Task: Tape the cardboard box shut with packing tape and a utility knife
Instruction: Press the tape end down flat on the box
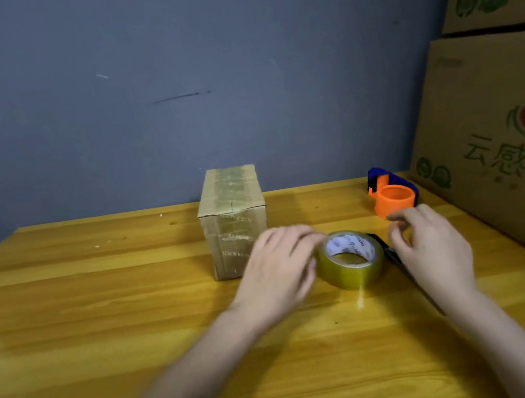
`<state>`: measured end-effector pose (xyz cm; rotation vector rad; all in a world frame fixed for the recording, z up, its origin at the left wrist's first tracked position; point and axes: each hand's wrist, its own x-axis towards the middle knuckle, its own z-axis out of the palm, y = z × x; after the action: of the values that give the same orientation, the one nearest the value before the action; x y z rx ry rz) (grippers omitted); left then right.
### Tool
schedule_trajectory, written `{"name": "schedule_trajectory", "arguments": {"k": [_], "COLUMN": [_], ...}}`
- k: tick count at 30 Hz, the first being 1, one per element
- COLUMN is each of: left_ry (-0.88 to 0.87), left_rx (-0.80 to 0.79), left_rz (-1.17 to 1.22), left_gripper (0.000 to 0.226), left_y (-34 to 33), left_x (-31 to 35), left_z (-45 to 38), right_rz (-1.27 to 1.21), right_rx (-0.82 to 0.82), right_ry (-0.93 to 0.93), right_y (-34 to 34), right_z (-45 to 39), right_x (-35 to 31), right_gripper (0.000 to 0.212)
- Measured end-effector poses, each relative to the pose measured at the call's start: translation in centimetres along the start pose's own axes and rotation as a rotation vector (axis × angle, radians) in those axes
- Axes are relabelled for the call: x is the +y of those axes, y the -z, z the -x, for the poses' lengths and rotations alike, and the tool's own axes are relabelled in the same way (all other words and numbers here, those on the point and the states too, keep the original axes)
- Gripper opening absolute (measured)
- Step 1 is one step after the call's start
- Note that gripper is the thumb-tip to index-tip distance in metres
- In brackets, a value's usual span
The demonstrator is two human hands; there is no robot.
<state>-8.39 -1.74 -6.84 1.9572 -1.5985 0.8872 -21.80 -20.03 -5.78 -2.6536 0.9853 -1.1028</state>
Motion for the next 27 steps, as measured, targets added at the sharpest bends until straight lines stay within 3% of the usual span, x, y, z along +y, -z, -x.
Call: {"name": "schedule_trajectory", "arguments": {"k": [2, 5, 8, 11, 15, 21, 27], "left_ry": [0.071, 0.254, 0.426, 0.516, 0.574, 0.607, 0.598], "left_rx": [0.117, 0.192, 0.149, 0.057, -0.018, 0.004, 0.008], "left_rz": [-0.065, -0.110, -0.042, 0.202, 0.486, 0.467, 0.474], "left_gripper": [0.031, 0.031, 0.034, 0.045, 0.050, 0.059, 0.054], "left_y": [2.4, 5.1, 6.2, 5.5, 4.1, 3.3, 3.4], "left_x": [-2.2, -5.3, -7.8, -9.6, -10.3, -10.7, -11.3], "left_z": [0.2, 0.5, 0.6, 0.4, 0.1, 0.4, 0.6], "right_rz": [-0.373, -0.892, -1.050, -1.093, -1.206, -1.360, -1.377], "right_rx": [-0.002, -0.360, -0.705, -0.843, -0.784, -0.586, -0.516], "right_ry": [-0.005, -0.145, -0.261, -0.364, -0.544, -0.676, -0.656], "right_y": [0.5, -0.2, -2.1, -4.1, -5.1, -6.1, -7.1], "right_z": [-0.2, 0.3, 1.6, 2.4, 2.3, 2.2, 2.4], "right_x": [-3.2, -9.3, -13.7, -15.9, -17.7, -19.4, -19.8], "right_gripper": [0.012, 0.016, 0.014, 0.016, 0.019, 0.024, 0.022]}}
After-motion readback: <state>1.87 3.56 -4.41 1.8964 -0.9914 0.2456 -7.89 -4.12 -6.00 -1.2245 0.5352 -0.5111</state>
